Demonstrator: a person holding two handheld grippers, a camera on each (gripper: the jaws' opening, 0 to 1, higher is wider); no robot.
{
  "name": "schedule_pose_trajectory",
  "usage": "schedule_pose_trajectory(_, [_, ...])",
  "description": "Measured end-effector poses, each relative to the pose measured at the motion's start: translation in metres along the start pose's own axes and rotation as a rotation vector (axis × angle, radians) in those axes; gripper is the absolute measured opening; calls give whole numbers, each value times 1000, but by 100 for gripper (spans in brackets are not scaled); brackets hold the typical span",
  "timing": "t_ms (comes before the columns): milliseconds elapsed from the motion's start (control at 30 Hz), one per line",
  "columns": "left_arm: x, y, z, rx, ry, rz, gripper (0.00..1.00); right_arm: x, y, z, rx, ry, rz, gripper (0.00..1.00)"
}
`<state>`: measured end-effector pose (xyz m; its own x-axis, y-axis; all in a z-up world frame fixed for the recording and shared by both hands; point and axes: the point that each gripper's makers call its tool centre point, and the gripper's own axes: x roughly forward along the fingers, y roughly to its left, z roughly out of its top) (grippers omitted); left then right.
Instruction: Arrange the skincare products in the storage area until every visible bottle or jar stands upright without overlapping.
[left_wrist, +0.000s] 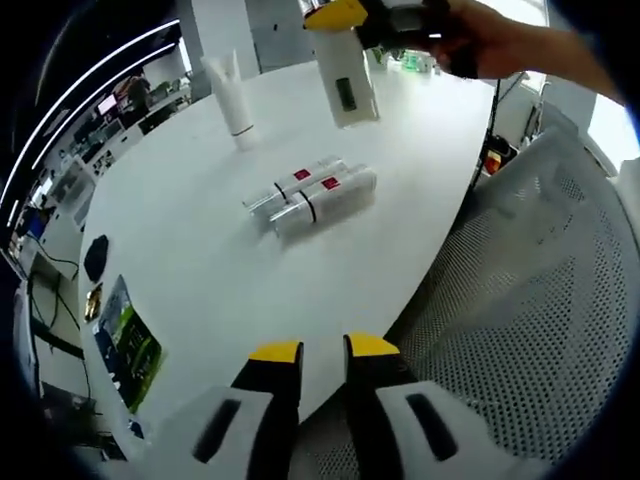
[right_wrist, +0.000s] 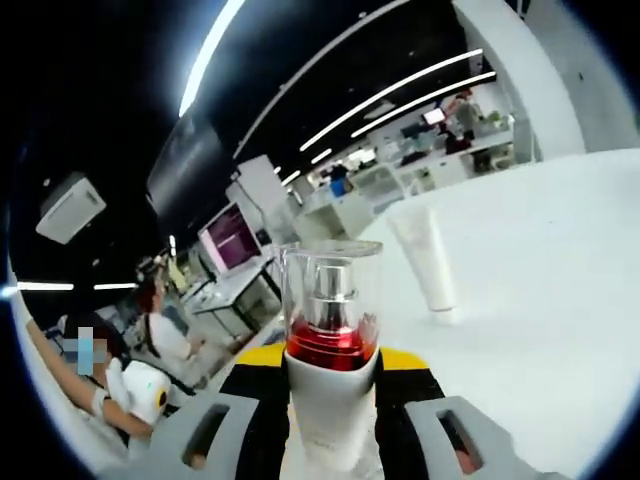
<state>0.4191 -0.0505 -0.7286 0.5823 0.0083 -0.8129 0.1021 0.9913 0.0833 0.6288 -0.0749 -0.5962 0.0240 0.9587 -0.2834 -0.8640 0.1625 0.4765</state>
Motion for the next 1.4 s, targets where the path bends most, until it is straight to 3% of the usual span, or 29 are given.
schedule_pose_trajectory(367, [-1,1,-4,-4,18,5,11,24,-10,12,-10,-16,-23,28])
schedule_pose_trajectory(600, [0,2,-6,0,30,8,10,30,-21,10,-69,13,-51,28])
schedule_pose_trajectory(1100, [1,5,-9,-5,51,25,7,44,-58,1,-140,59,-129,28])
schedule_pose_trajectory(1400, [2,6,-12,-7,59,25,6,53,-79,5,-205,68,-171,28])
